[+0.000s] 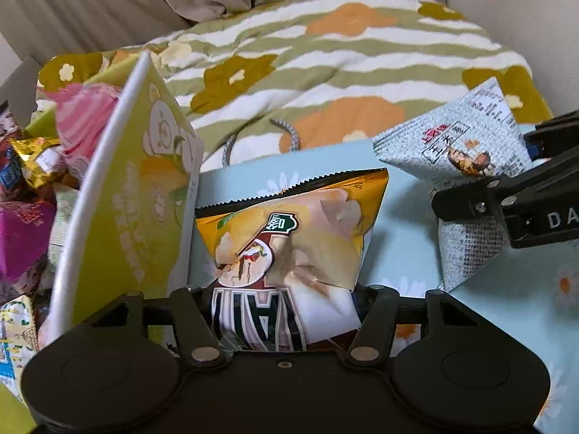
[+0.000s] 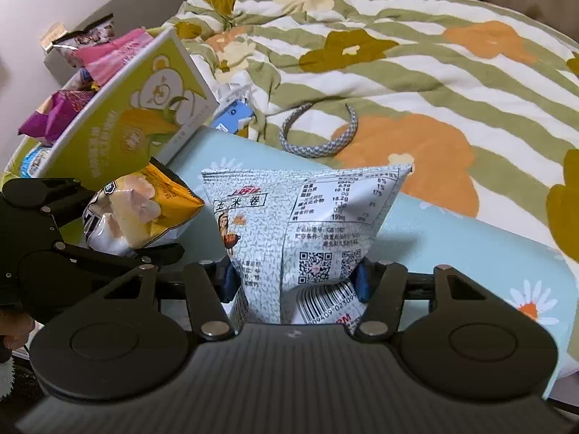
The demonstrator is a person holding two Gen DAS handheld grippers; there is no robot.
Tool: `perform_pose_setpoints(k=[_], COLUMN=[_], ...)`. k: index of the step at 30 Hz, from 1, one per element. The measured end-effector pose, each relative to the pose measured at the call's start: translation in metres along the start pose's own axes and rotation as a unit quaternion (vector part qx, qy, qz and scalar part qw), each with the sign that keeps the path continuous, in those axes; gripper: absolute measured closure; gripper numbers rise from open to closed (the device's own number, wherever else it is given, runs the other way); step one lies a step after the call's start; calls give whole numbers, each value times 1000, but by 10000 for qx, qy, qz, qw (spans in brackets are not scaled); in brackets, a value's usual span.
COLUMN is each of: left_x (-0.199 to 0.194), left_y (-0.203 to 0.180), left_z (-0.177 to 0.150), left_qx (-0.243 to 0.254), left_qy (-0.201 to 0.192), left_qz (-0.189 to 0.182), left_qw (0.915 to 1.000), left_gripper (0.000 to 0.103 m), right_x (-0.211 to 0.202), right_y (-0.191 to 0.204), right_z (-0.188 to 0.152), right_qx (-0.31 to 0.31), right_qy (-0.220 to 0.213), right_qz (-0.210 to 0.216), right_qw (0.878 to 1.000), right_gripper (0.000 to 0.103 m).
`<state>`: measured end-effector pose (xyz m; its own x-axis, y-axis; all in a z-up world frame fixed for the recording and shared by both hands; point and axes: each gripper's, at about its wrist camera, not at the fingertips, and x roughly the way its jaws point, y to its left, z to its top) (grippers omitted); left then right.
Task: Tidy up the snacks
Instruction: 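Carry both bags over the box and open both tools to drop them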
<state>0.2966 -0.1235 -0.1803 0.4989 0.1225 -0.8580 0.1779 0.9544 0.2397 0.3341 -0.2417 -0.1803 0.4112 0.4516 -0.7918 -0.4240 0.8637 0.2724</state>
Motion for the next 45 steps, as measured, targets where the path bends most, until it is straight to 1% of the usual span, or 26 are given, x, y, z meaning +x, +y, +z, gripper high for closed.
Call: perform_pose_setpoints(k=[6,11,14,19,23,27,31,37,41,45], left_x=[-39,-86,-112,-142,-168,-185,-200,-216,-216,-207], left_y=[1,11,22,45,67,91,118,160,191,219], left_z=[-7,-20,-34,-59,-87,-109,-126,-140,-138,-126], left_qx=[-116,-238,-292,-450,-576,-729,-878,-1079,-1255,-1456], left_qy=[-353,-804,-1073,-1342,-1509,-1632,-1787,-1954,-1956,-1950], left_qz=[-142,-271,-295,-340,-391,-372,-307,-28,223,400], left_qw=[9992,9961,9934,9894,9861,9832,9795,9748,9724,9691], left_gripper=[39,39,39,39,39,39,39,39,39,38], right_x=[-31,-67,-89,-121,-136,-145,-149,-151,-147,-137], right_y=[10,34,56,100,138,177,213,255,275,294], right_z=[-6,-14,-20,-27,-33,-40,-43,-40,-30,-13], right_qx=[118,182,186,123,104,57,54,78,128,129], right_qy=[-265,-532,-726,-1030,-1123,-1228,-1333,-1477,-1550,-1565], right_qz=[-98,-219,-298,-549,-652,-706,-726,-718,-643,-546], right_qw=[9995,9982,9967,9931,9915,9899,9884,9864,9857,9861], right_gripper=[31,31,31,31,31,31,31,31,31,31])
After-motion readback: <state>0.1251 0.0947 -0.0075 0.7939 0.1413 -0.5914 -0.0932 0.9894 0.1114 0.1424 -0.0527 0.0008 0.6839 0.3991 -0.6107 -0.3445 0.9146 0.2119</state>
